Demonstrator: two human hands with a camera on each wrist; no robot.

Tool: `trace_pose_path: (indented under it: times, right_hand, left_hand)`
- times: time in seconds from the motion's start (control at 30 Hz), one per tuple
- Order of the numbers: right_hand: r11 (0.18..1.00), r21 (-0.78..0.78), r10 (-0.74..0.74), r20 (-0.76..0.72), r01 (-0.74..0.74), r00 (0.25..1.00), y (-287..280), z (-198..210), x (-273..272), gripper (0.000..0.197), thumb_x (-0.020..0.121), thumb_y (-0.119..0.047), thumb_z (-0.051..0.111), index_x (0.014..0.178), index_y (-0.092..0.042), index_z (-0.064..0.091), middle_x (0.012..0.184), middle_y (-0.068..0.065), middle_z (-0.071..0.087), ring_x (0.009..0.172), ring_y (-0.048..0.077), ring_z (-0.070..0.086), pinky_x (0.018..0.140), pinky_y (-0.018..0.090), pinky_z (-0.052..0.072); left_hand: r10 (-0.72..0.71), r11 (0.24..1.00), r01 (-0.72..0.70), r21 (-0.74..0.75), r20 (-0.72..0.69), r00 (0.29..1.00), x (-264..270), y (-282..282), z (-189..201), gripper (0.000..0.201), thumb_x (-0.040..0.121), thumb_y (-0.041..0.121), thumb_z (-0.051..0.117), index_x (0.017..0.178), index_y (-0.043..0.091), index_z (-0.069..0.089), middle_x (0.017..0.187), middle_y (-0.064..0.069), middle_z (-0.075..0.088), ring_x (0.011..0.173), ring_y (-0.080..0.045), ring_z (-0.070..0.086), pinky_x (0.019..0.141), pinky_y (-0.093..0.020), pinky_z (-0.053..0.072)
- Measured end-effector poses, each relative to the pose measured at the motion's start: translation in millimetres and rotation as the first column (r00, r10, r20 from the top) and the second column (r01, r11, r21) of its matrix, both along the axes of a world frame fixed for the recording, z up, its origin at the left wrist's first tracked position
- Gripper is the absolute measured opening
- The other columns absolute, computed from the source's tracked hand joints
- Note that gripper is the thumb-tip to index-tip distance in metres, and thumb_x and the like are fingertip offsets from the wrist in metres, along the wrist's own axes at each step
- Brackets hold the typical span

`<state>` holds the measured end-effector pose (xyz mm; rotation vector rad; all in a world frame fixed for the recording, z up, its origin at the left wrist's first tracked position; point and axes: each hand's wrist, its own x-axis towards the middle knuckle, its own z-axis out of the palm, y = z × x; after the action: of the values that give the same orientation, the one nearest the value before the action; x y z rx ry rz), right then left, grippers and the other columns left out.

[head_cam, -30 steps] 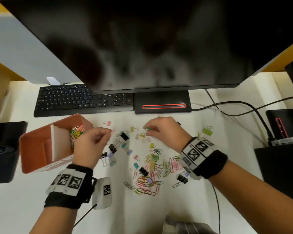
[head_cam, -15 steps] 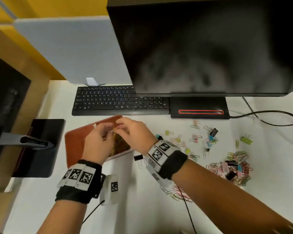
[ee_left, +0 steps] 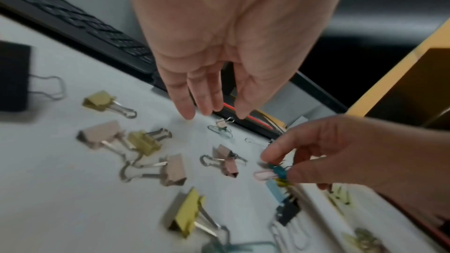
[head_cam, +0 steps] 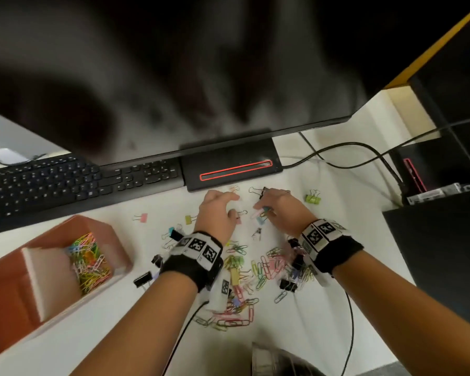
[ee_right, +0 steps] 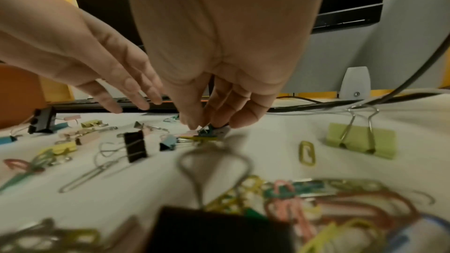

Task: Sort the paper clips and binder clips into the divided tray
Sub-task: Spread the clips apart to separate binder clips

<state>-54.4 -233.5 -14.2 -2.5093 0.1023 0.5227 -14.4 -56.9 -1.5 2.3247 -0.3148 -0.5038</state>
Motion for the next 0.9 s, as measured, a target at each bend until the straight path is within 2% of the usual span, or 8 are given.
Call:
trace_pose_path:
  times: [0.07, 0.1, 0.2, 0.27, 0.4, 0.5, 0.73, 0.9]
  right_hand:
    - [0.999, -0.027, 0.041, -0.025, -0.042, 0.999, -7, 0, 3, 0.030, 0.084, -0.007, 0.054, 0.108, -0.020, 0.067, 0.113, 0.001, 0.058, 0.107, 0.020, 0.052, 0.089, 0.027, 0.043]
    - [0.996, -0.049, 0.069, -0.026, -0.070, 0.997, -9, 0, 4, 0.029, 0.084, -0.011, 0.056, 0.109, -0.021, 0.067, 0.113, 0.001, 0.056, 0.106, 0.020, 0.052, 0.088, 0.028, 0.044]
    - [0.980, -0.117, 0.162, 0.000, -0.161, 0.987, -8, -2, 7, 0.025, 0.085, -0.020, 0.058, 0.108, -0.023, 0.068, 0.111, 0.002, 0.057, 0.102, 0.022, 0.054, 0.085, 0.036, 0.046]
    - [0.971, -0.141, 0.196, 0.015, -0.192, 0.980, -6, -5, 9, 0.020, 0.085, -0.026, 0.058, 0.101, -0.024, 0.068, 0.106, 0.000, 0.058, 0.100, 0.022, 0.054, 0.084, 0.035, 0.045]
    - [0.955, -0.192, 0.239, 0.036, -0.228, 0.970, -6, -9, 9, 0.016, 0.085, -0.031, 0.059, 0.095, -0.023, 0.069, 0.102, -0.003, 0.062, 0.099, 0.021, 0.053, 0.080, 0.033, 0.039]
    - [0.959, -0.178, 0.230, 0.043, -0.219, 0.972, -9, -10, 6, 0.015, 0.084, -0.027, 0.059, 0.094, -0.021, 0.067, 0.097, -0.002, 0.068, 0.097, 0.021, 0.056, 0.082, 0.034, 0.043]
    - [0.993, -0.071, 0.101, 0.027, -0.098, 0.995, -24, -11, -4, 0.016, 0.087, -0.029, 0.058, 0.096, -0.021, 0.069, 0.093, -0.001, 0.070, 0.093, 0.019, 0.056, 0.082, 0.036, 0.048]
    - [0.998, 0.028, -0.061, 0.102, 0.059, 0.993, -42, 2, -13, 0.013, 0.087, -0.028, 0.061, 0.092, -0.019, 0.070, 0.088, -0.001, 0.067, 0.081, 0.013, 0.059, 0.078, 0.031, 0.051]
  left_hand:
    - [-0.058, 0.997, 0.059, 0.057, -0.019, 0.998, 13, -10, -10, 0.038, 0.087, -0.003, 0.045, 0.115, 0.017, 0.062, 0.113, -0.003, 0.044, 0.084, -0.003, 0.044, 0.070, 0.011, 0.029]
    - [-0.078, 0.993, 0.081, 0.087, -0.034, 0.996, 17, -13, -15, 0.041, 0.087, -0.004, 0.043, 0.117, 0.018, 0.061, 0.112, -0.003, 0.042, 0.088, -0.006, 0.046, 0.077, 0.005, 0.036]
    - [-0.109, 0.971, 0.115, 0.209, -0.038, 0.993, 25, -16, -27, 0.044, 0.086, -0.001, 0.044, 0.117, 0.025, 0.060, 0.103, 0.000, 0.038, 0.104, -0.023, 0.047, 0.093, -0.034, 0.046]
    - [-0.139, 0.957, 0.133, 0.259, 0.004, 0.990, 26, -17, -30, 0.039, 0.085, 0.001, 0.047, 0.113, 0.024, 0.062, 0.102, -0.002, 0.043, 0.103, -0.026, 0.046, 0.089, -0.041, 0.047]
    - [-0.193, 0.932, 0.162, 0.323, 0.067, 0.979, 26, -18, -31, 0.023, 0.085, 0.003, 0.051, 0.098, 0.018, 0.063, 0.101, -0.006, 0.053, 0.096, -0.027, 0.050, 0.081, -0.042, 0.049]
    - [-0.204, 0.917, 0.173, 0.359, 0.050, 0.978, 27, -19, -31, 0.018, 0.088, 0.008, 0.050, 0.097, 0.017, 0.062, 0.097, -0.005, 0.054, 0.091, -0.026, 0.053, 0.077, -0.036, 0.048]
    - [-0.186, 0.910, 0.183, 0.373, -0.027, 0.982, 26, -6, -27, 0.012, 0.091, 0.015, 0.049, 0.093, 0.012, 0.061, 0.095, -0.002, 0.047, 0.094, -0.023, 0.051, 0.083, -0.036, 0.047]
    - [-0.154, 0.928, 0.150, 0.341, -0.017, 0.988, 19, 3, -15, 0.011, 0.090, 0.009, 0.048, 0.094, 0.011, 0.057, 0.091, -0.004, 0.054, 0.090, -0.025, 0.054, 0.075, -0.029, 0.043]
